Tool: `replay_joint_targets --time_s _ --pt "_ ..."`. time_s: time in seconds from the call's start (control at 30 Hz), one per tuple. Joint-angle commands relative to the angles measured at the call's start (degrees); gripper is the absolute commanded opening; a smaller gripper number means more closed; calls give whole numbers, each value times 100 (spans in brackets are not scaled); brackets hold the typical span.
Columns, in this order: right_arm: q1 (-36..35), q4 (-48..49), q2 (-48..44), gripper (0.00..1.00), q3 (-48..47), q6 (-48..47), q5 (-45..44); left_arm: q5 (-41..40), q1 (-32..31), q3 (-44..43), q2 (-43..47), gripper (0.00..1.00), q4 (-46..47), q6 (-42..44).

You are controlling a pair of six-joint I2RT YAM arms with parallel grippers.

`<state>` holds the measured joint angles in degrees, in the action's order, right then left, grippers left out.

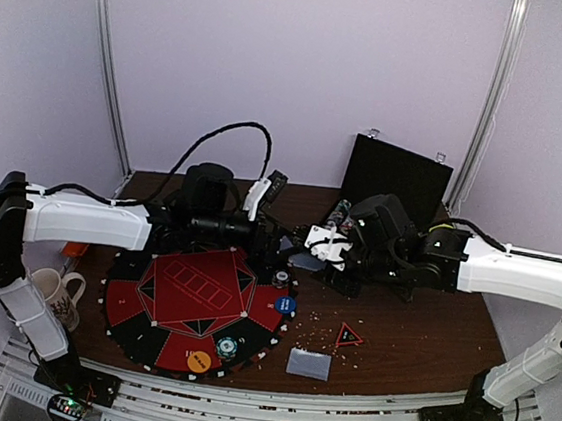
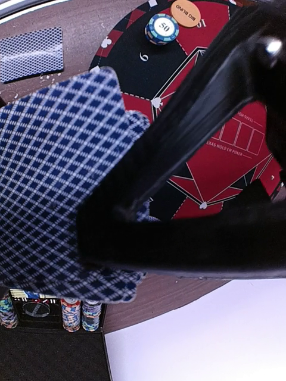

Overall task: Distribute texas hold em gaming equipment
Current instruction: Pick up the poker card from the face-down deck piles.

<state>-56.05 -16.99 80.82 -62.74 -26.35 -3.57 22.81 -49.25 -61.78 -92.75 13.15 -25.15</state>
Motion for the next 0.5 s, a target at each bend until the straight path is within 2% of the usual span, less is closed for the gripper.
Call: replay_joint_targets --time_s 0.0,0.13,0.3,0.47 --pt "-85 134 53 50 -230 -56 -102 -286 -64 -372 -226 82 -373 329" --pt "-103 135 75 50 -246 -81 -171 -310 -102 -370 -210 80 -431 411" --pt "-107 159 -7 50 -159 -93 -260 -489 -78 -145 73 55 -429 381" --pt "-100 170 -57 50 -99 -97 -327 -522 -66 -133 211 47 -543 485"
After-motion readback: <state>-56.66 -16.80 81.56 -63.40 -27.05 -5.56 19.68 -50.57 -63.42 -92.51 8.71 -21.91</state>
